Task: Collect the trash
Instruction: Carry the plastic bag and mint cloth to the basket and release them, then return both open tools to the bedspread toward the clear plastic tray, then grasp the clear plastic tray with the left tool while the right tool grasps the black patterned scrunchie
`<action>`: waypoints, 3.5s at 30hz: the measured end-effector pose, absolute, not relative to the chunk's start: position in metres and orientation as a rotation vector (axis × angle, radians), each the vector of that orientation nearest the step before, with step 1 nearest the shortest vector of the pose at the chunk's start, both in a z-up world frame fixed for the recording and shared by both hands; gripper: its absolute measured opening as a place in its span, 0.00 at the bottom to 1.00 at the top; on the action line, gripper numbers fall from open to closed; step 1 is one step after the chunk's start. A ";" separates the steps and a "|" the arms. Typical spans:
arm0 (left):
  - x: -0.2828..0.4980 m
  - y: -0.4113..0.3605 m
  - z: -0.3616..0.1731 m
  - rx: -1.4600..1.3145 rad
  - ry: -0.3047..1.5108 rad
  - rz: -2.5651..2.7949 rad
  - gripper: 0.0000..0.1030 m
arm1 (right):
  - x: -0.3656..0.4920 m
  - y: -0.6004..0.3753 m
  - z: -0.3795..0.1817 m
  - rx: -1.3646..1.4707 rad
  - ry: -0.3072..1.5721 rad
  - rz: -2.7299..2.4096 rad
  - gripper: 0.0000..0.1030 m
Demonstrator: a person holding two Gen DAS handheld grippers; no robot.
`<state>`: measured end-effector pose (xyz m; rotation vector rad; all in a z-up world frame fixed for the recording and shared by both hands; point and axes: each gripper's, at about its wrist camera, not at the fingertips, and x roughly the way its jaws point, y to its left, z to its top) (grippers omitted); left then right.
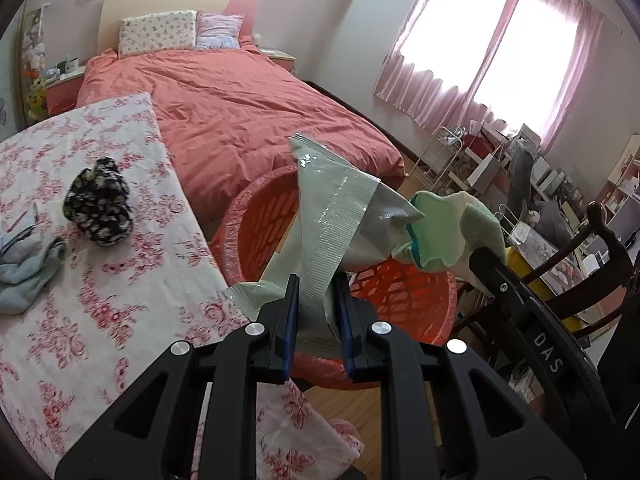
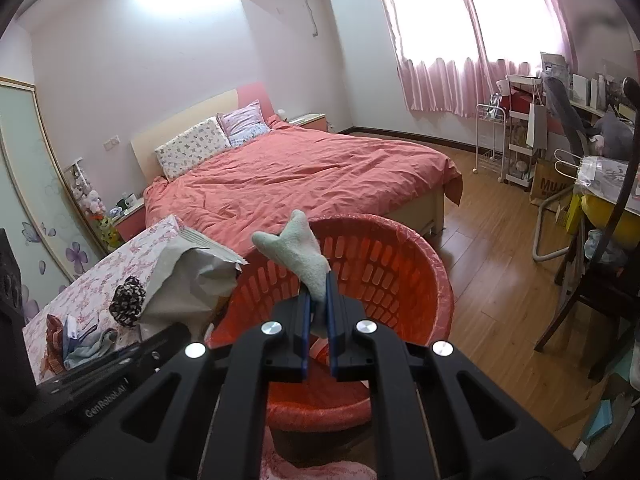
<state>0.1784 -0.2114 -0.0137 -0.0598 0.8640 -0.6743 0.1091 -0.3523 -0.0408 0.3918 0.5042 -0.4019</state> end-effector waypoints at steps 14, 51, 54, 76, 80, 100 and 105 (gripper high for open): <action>0.181 -0.214 -0.024 -0.042 0.898 -0.657 0.48 | 0.108 -0.364 -0.045 0.405 0.504 -0.437 0.35; 0.146 0.048 -0.016 -0.095 0.773 -0.120 0.72 | 0.117 -0.196 -0.028 0.237 0.572 -0.178 0.53; 0.150 0.066 -0.019 -0.108 0.771 -0.091 0.84 | 0.123 -0.182 -0.032 0.222 0.593 -0.154 0.53; 0.174 0.080 -0.048 -0.042 0.847 -0.093 0.70 | 0.154 -0.140 -0.048 0.154 0.665 -0.088 0.54; 0.168 0.090 -0.041 -0.074 0.819 -0.074 0.69 | 0.163 -0.133 -0.051 0.149 0.675 -0.077 0.54; 0.172 0.138 -0.008 -0.188 0.743 0.011 0.70 | 0.279 -0.133 -0.065 0.187 0.736 -0.158 0.36; 0.173 0.137 -0.006 -0.192 0.745 0.003 0.70 | 0.295 -0.135 -0.077 0.173 0.785 -0.157 0.06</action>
